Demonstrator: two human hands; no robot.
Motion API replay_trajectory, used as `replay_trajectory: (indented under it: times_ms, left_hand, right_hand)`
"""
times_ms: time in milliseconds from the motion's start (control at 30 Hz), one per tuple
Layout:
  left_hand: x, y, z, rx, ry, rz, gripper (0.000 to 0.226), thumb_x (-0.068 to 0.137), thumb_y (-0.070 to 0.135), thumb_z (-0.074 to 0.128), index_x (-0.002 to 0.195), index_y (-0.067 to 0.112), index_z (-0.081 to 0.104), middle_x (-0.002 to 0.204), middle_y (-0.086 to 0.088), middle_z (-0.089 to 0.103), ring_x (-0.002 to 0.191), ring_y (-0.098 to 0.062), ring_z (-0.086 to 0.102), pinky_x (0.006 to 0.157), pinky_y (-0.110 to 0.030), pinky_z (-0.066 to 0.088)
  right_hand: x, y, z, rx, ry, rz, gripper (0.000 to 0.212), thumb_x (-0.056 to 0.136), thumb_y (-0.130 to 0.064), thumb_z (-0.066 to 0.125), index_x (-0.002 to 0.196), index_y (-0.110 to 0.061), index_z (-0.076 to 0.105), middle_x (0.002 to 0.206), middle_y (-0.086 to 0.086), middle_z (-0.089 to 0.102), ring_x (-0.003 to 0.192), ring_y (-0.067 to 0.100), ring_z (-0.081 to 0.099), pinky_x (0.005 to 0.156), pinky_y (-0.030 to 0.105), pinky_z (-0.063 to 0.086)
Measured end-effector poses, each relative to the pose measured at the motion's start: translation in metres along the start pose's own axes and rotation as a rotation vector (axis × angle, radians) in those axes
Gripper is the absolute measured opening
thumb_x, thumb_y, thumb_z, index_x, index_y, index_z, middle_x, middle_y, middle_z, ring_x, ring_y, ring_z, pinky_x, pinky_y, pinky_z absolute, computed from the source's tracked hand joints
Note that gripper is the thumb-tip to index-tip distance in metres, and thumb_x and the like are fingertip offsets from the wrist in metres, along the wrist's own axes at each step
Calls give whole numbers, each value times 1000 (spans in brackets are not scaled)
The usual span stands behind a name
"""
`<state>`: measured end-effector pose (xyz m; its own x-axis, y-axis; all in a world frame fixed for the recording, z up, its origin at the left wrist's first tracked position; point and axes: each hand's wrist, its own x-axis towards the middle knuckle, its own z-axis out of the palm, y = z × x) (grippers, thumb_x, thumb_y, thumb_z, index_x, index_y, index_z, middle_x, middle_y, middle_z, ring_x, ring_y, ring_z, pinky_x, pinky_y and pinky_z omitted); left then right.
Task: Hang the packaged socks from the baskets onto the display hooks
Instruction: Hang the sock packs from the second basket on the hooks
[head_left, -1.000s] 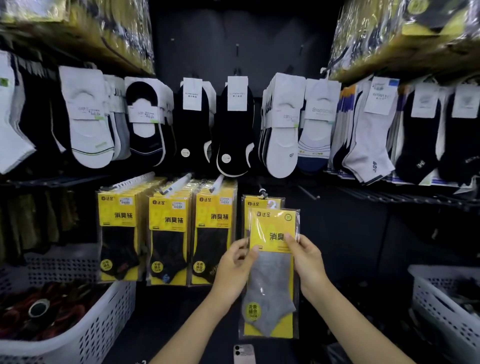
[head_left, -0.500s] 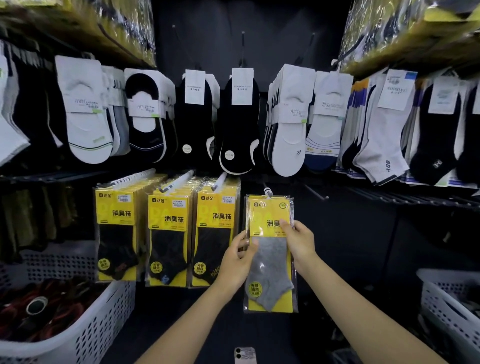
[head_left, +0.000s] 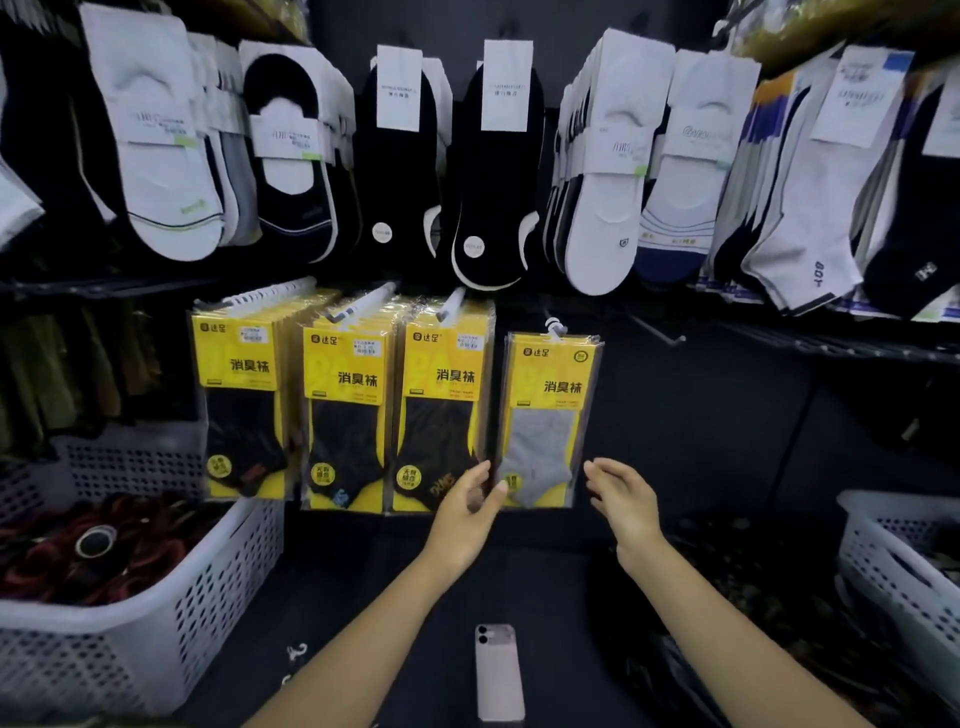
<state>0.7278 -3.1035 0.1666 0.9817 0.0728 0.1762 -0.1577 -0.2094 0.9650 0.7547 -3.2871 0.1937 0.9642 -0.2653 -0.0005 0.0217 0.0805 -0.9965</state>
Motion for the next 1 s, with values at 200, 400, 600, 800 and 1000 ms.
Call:
replay_trajectory:
  times_ms: [200,400,600,800,1000]
  left_hand:
    - [-78,-70,-14,109,-33,-145,45,93,32,57,136,21,48,134,8,50,122,-8,46,99,-23,39]
    - [-197,-158,-30,149,-19,-426,44,92,27,59,133,11,51,128,-4,57,117,-18,54,94,-26,43]
    - [-285,-221,-60,378,-65,-642,41,92,33,59,122,6,59,126,-10,60,117,-27,55,99,-42,45]
    - [-316,-243,-67,728,-159,-848,72,92,44,54,146,4,27,149,-17,35,136,-32,35,109,-36,31]
    - [-323,-240,-61,830,-235,-853,70,93,48,49,146,9,26,151,-15,31,139,-31,30,110,-36,28]
  right_hand:
    - [-70,78,-14,-152,-199,128,16,90,-15,65,106,-15,63,92,-6,66,88,9,62,79,26,51]
    - [-152,193,-36,-325,-246,462,20,88,-8,66,107,-2,66,97,11,65,88,20,61,72,26,49]
    - [-221,261,-77,-488,-308,846,37,86,-24,70,114,-3,59,120,15,61,107,28,59,81,34,48]
    - [-256,283,-82,-583,-532,1000,66,80,-39,74,133,-11,45,134,10,53,117,25,55,93,35,50]
    - [-256,284,-69,-423,-509,1021,54,78,-40,75,122,-16,56,136,-2,50,119,20,52,89,28,46]
